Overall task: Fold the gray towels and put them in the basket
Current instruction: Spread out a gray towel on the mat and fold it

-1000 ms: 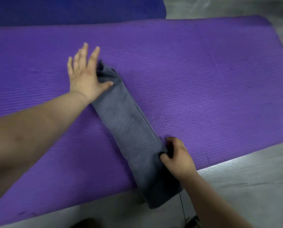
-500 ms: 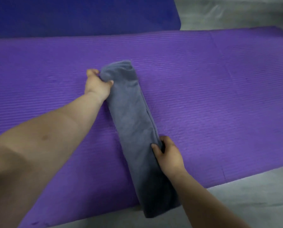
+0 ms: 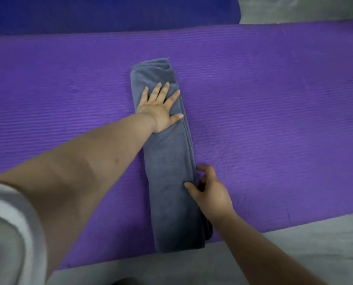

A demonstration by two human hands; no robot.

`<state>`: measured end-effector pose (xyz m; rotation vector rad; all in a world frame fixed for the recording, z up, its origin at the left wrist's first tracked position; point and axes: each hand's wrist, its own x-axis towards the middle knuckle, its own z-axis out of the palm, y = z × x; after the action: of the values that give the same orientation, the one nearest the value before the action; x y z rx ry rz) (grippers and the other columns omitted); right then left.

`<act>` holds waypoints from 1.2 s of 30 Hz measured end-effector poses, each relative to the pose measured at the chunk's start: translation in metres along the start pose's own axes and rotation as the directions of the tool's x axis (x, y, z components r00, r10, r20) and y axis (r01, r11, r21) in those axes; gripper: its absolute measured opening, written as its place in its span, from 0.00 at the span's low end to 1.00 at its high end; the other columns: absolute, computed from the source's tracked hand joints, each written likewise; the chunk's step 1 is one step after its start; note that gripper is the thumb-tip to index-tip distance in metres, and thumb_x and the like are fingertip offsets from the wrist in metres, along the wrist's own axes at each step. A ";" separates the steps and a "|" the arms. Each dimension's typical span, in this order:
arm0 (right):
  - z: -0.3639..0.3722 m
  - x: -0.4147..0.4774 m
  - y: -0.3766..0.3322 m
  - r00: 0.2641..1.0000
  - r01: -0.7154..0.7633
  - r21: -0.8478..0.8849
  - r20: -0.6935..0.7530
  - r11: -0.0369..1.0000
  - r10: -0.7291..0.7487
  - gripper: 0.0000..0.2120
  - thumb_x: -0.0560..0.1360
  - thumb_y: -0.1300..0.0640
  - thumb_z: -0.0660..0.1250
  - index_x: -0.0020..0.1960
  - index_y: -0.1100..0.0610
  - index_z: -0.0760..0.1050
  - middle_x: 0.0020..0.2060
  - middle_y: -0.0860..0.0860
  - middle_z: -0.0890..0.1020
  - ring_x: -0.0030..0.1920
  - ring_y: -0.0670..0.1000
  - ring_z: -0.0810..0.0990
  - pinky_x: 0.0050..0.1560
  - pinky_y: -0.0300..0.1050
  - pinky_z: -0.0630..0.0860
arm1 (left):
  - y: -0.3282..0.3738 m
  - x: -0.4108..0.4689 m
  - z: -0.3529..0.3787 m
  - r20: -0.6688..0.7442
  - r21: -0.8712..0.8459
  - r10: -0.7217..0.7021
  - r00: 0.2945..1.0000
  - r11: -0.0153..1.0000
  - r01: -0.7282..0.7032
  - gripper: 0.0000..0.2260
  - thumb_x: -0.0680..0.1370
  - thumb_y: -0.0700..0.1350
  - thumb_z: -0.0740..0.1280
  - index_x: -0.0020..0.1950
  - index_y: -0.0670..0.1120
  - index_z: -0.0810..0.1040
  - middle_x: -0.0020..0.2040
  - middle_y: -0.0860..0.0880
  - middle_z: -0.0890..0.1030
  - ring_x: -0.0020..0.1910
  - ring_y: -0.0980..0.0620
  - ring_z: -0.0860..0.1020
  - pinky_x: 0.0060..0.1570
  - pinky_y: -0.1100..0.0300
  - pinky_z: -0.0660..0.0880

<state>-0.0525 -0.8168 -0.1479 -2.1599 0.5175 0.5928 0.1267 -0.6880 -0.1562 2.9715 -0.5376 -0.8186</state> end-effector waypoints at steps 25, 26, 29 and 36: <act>-0.018 -0.003 0.046 0.339 0.876 -0.482 0.598 0.012 -0.727 0.24 0.65 0.44 0.67 0.59 0.52 0.73 0.56 0.50 0.82 0.55 0.49 0.81 0.55 0.41 0.78 | -0.021 -0.162 0.107 -0.185 0.229 0.448 0.875 0.885 -0.405 0.36 0.60 0.66 0.52 0.65 0.52 0.65 0.62 0.47 0.78 0.60 0.50 0.77 0.67 0.51 0.47; -0.020 -0.002 0.043 0.341 0.887 -0.456 0.553 0.066 -0.760 0.15 0.73 0.49 0.61 0.54 0.54 0.79 0.52 0.51 0.84 0.51 0.50 0.83 0.47 0.41 0.81 | -0.024 -0.161 0.105 -0.210 0.254 0.483 0.850 0.867 -0.429 0.34 0.61 0.65 0.57 0.64 0.53 0.66 0.62 0.47 0.78 0.60 0.50 0.77 0.67 0.50 0.47; -0.020 -0.006 0.031 0.420 0.871 -0.432 0.410 0.233 -0.810 0.17 0.74 0.55 0.55 0.44 0.58 0.83 0.43 0.52 0.86 0.41 0.50 0.85 0.43 0.38 0.79 | -0.027 -0.159 0.104 -0.283 0.322 0.575 0.768 0.811 -0.489 0.34 0.58 0.59 0.73 0.62 0.52 0.72 0.60 0.45 0.79 0.58 0.48 0.79 0.67 0.49 0.48; -0.024 -0.009 0.046 0.462 0.860 -0.464 0.535 0.211 -0.707 0.31 0.58 0.38 0.69 0.56 0.53 0.71 0.52 0.51 0.83 0.51 0.48 0.83 0.49 0.40 0.79 | -0.005 -0.165 0.121 -0.328 0.315 0.696 0.639 0.718 -0.621 0.14 0.76 0.45 0.54 0.51 0.53 0.78 0.51 0.52 0.84 0.55 0.50 0.80 0.71 0.54 0.48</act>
<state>-0.0788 -0.8616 -0.1574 -2.5783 -1.1741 0.3995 -0.0650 -0.6198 -0.1799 2.5799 -1.5867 -0.0378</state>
